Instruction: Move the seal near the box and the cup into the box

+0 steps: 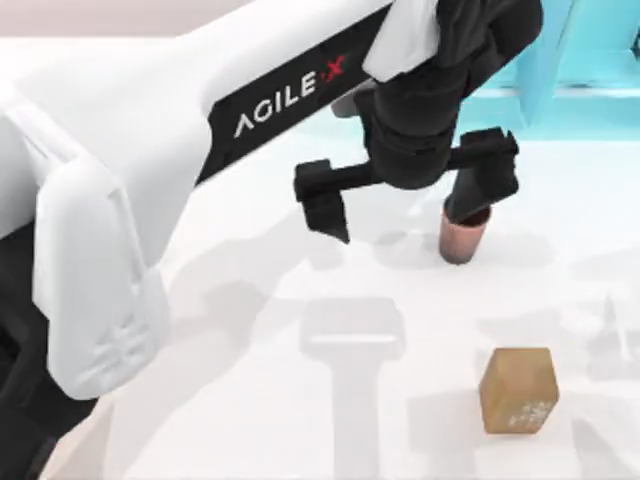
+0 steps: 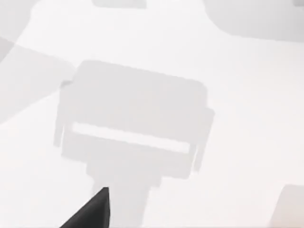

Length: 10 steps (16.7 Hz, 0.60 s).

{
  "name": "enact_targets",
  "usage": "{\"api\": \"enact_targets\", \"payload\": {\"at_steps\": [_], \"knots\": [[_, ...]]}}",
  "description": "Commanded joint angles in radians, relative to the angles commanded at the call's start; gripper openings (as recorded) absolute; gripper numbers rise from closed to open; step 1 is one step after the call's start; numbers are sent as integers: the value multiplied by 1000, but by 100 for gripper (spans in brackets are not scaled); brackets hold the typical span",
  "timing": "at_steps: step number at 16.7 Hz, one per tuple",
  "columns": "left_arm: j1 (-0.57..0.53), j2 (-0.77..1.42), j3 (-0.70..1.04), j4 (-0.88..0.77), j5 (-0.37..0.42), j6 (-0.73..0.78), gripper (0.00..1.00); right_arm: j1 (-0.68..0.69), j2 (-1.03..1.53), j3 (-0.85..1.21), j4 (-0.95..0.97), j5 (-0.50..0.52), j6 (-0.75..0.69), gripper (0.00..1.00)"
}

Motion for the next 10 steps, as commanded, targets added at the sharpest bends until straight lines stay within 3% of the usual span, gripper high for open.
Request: {"api": "enact_targets", "payload": {"at_steps": [5,10], "knots": [[-168,182,261,-136,34,-54,100,0,0,0,0,0,0,100],[-271,270,401,-206,58,-73,100,0,0,0,0,0,0,100]]}}
